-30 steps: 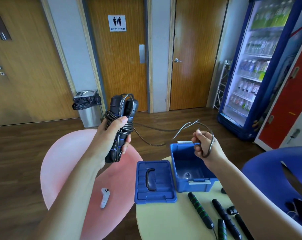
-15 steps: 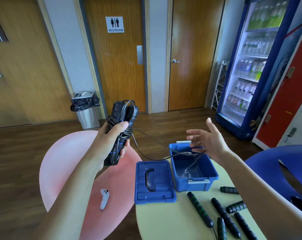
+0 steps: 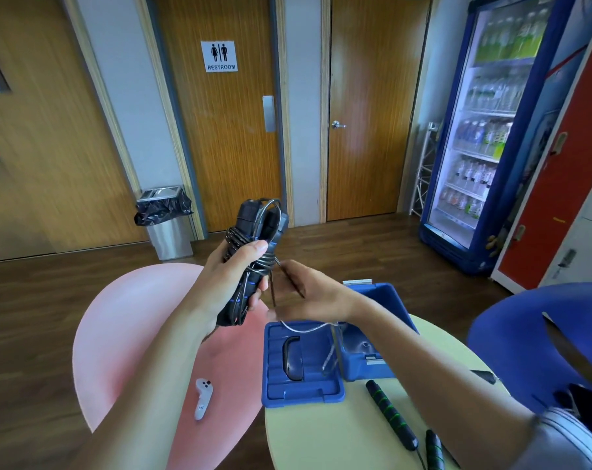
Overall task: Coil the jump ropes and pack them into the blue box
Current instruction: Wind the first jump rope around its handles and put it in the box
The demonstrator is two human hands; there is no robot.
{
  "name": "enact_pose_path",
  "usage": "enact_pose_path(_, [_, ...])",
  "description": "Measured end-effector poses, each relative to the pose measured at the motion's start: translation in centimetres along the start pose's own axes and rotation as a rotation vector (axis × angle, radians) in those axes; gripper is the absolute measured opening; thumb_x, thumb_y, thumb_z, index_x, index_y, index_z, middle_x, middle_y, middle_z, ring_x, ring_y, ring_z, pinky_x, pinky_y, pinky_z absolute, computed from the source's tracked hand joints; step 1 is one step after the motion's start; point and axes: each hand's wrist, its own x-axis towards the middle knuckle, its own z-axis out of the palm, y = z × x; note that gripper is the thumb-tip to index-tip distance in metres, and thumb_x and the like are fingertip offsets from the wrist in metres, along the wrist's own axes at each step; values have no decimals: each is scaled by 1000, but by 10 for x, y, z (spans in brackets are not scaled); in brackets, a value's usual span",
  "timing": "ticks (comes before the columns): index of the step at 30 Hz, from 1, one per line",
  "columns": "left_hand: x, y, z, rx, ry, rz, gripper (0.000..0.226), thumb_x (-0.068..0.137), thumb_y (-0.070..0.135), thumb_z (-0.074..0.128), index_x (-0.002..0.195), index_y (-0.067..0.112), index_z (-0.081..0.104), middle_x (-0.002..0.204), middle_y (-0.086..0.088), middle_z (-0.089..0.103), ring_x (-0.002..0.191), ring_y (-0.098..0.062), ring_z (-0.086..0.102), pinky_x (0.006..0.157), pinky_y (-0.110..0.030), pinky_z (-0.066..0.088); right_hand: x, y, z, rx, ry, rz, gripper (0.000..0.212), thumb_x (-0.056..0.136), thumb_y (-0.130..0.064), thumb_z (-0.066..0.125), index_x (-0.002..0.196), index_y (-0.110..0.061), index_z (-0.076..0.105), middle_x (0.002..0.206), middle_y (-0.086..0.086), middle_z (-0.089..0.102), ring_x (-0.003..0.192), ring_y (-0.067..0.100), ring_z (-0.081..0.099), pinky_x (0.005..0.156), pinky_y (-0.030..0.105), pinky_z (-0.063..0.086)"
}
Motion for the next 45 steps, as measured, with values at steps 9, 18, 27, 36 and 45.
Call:
enact_pose_path(9, [12,3,-18,-66,-22,-67,71,62,55,67,101,-2,50,63,-22,57,42,-28,49,48,-36,44,-2,-14,6,383,-95,146,15,99,-12,44,110,-15,54,83,-4,51,71,14,53,68,23,49])
enact_pose_path(18, [9,8,-32,135,-17,-139,35,102,21,39,69,7,38,18,2,36,19,-8,44,23,-16,31,11,-18,5,61,184,-15,26,95,-31,55,112,-12,57,107,7,43,107,16,43,94,30,41])
enact_pose_path(27, [-5,14,-15,20,124,-52,67,69,54,67,111,2,53,63,-18,59,41,-25,48,45,-30,43,-10,-32,1,589,-20,165,23,99,-29,48,88,-10,56,54,-7,41,43,6,43,49,20,50])
enact_pose_path(36, [-11,3,-2,212,222,-51,54,66,66,59,96,21,57,67,-8,60,39,-11,53,42,-26,42,-28,-41,5,956,16,555,33,101,-33,42,90,-7,60,51,-5,44,41,6,40,41,20,47])
enact_pose_path(45, [1,-8,1,427,373,-40,68,56,82,53,99,30,58,70,2,69,61,-14,68,59,-28,48,-33,-49,4,1089,110,610,24,97,-22,53,86,-3,60,49,-2,43,32,3,37,38,13,43])
